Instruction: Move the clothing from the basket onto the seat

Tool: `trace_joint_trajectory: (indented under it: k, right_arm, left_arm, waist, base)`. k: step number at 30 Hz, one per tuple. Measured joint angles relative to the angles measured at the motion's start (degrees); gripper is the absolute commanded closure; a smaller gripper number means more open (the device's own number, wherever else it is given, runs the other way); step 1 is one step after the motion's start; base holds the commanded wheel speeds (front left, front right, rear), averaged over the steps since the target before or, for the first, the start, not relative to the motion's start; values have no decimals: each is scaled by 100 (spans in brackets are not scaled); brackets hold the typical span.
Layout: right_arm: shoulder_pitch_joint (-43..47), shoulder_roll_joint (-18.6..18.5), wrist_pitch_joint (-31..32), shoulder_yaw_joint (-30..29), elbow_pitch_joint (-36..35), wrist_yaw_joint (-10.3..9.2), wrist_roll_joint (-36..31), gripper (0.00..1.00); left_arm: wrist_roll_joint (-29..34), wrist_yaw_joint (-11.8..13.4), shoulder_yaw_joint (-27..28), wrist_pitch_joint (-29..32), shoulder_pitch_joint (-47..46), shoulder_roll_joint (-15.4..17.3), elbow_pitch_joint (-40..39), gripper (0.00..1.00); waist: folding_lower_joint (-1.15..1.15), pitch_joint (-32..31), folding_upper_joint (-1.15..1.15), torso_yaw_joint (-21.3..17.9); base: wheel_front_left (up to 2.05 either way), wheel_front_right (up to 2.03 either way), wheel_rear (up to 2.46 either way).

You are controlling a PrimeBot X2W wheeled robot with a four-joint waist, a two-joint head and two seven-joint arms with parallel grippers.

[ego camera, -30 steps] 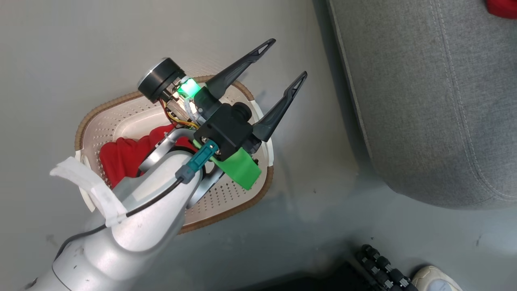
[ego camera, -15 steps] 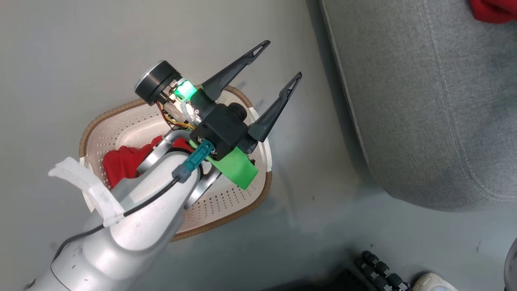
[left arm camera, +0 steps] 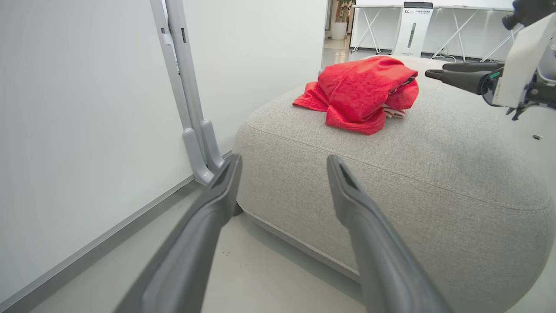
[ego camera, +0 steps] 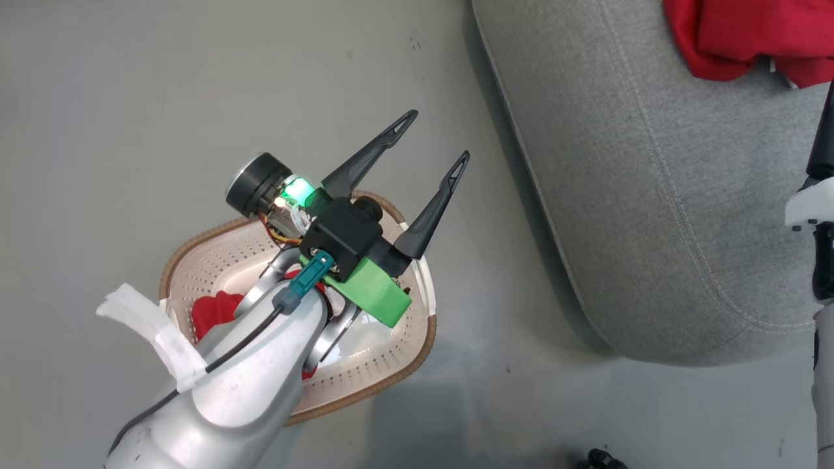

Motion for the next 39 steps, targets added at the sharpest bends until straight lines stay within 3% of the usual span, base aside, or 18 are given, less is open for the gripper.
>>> trace_joint_trajectory:
  k: [13,26,39]
  right_arm:
    - [884,58,0,995,-1229,0,393,0]
    - [1444,388,0,1766,-1586,0,490,0]
    - [2024,699,0,2191,-1778,0,441,0]
  left_arm:
    - [-209,174,453,-35,767,-35,68,0]
    - [-320,426,1841,-48,1731,-114,-216,0]
    - [-94,297,3111,-49,2709,-335,-249,0]
  waist:
    - [0,-948,0,167]
    - [0,-1570,0,899]
    - [0,-2131,0,1552]
  base:
    - [0,0,0]
    - [0,0,0]
    - [0,0,0]
